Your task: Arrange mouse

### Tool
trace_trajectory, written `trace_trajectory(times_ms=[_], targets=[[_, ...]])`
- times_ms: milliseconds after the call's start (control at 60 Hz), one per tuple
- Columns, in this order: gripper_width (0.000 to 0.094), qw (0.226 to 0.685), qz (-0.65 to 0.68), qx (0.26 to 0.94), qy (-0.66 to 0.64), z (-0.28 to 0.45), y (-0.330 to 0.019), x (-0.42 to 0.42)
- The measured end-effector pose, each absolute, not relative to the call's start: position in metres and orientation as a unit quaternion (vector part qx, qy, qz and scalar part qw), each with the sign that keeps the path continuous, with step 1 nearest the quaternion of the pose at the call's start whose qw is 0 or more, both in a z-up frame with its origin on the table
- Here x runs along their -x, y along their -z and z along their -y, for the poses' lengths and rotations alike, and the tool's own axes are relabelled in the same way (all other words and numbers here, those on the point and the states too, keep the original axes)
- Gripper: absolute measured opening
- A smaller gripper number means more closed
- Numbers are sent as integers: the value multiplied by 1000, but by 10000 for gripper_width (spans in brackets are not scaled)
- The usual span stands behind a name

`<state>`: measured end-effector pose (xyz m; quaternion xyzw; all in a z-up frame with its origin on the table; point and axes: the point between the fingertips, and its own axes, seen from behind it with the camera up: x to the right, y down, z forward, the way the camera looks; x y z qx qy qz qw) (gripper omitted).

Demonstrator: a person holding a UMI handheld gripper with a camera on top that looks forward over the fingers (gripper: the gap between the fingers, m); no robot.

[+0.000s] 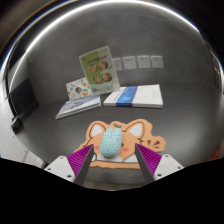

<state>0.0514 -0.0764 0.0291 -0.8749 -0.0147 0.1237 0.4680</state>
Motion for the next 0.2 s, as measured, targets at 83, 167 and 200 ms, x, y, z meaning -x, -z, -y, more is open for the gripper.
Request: trace_trajectory(times_ms=[83, 167, 200], targets=[[841, 477, -9, 871, -120, 110, -43, -86], [842, 484, -31, 869, -103, 142, -47, -128], [839, 486, -36, 868, -96, 154, -48, -143]])
